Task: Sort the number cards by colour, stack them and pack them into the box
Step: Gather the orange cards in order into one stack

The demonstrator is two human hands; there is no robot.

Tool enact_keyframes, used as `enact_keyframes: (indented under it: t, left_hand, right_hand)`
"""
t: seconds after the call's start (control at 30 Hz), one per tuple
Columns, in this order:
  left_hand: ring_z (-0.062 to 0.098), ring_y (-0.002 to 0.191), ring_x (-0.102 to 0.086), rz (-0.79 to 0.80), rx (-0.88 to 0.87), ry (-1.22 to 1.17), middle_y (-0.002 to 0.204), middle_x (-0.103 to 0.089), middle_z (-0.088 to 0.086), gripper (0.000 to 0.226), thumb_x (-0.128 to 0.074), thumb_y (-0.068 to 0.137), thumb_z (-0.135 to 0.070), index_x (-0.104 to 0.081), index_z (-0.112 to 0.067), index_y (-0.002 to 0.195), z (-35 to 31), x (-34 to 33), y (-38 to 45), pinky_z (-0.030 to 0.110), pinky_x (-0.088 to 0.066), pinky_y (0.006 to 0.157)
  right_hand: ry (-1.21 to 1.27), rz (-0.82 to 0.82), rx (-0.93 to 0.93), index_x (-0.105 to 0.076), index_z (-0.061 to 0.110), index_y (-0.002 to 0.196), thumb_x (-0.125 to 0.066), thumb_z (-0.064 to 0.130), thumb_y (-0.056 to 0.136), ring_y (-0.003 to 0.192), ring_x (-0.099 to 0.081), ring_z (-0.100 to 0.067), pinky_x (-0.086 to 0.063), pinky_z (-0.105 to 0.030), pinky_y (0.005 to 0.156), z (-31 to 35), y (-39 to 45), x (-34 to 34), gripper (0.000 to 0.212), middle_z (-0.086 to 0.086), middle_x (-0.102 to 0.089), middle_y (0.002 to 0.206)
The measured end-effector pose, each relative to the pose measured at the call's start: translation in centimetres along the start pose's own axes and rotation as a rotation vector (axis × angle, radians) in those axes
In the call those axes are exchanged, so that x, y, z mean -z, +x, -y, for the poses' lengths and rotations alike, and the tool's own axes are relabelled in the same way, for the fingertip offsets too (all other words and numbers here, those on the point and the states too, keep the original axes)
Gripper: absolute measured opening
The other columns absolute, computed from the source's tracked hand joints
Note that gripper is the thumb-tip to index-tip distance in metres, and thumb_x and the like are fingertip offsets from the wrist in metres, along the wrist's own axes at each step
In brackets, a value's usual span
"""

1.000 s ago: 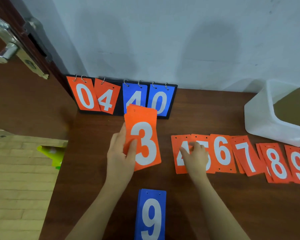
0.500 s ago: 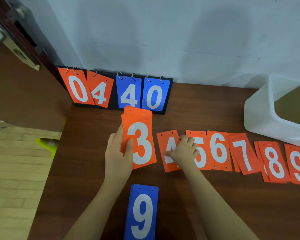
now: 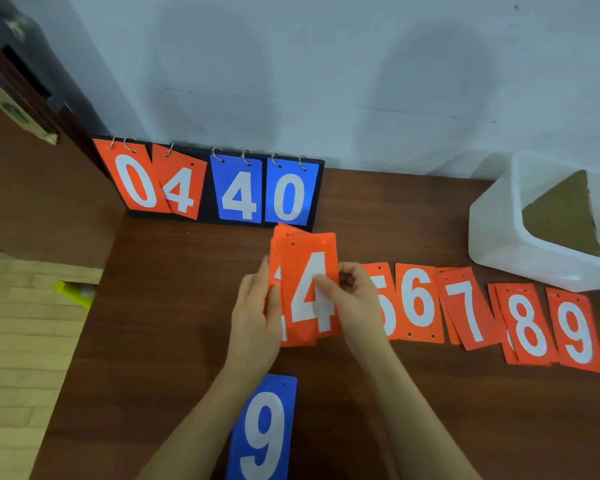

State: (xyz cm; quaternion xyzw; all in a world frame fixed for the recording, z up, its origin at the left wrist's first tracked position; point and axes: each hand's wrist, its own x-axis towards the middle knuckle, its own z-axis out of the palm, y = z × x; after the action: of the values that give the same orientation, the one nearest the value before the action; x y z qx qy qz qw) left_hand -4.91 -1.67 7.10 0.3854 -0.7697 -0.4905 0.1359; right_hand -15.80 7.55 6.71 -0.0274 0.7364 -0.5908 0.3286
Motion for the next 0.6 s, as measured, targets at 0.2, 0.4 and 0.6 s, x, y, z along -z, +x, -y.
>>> enact_keyframes:
  t: [0.2,0.4,0.6]
  left_hand:
    - [-0.002,0.092,-0.054,0.013,0.043,-0.045,0.117,-0.045,-0.01,0.052,-0.047,0.094,-0.029,-0.029,-0.028,0.143,-1.0,-3.2,-0.4,0.007,-0.045,0.061]
    - [0.006,0.102,-0.048,-0.082,0.097,-0.02,0.116,-0.042,-0.011,0.053,-0.046,0.095,-0.025,-0.027,-0.026,0.144,-1.4,-4.6,-0.1,0.007,-0.037,0.066]
    - [0.002,0.091,-0.051,-0.169,0.08,0.019,0.114,-0.046,-0.008,0.051,-0.048,0.094,-0.024,-0.03,-0.026,0.143,-1.9,-5.6,-0.5,0.007,-0.038,0.066]
  right_hand:
    - [-0.168,-0.132,0.01,-0.056,0.024,0.107,-0.065,0.035,0.085,0.095,-0.058,-0.007,-0.048,-0.019,0.073,-1.9,1.3,2.6,0.027,0.011,-0.06,0.102]
    - [-0.929,-0.39,-0.146,-0.043,0.012,0.131,-0.066,0.047,0.079,0.129,-0.038,-0.03,-0.032,-0.043,0.106,-6.3,4.6,8.1,0.067,-0.011,-0.044,0.136]
    - [-0.992,-0.27,-0.13,-0.036,0.016,0.134,-0.067,0.037,0.082,0.132,-0.032,-0.032,-0.029,-0.043,0.109,-6.0,5.8,7.7,0.064,-0.012,-0.035,0.141]
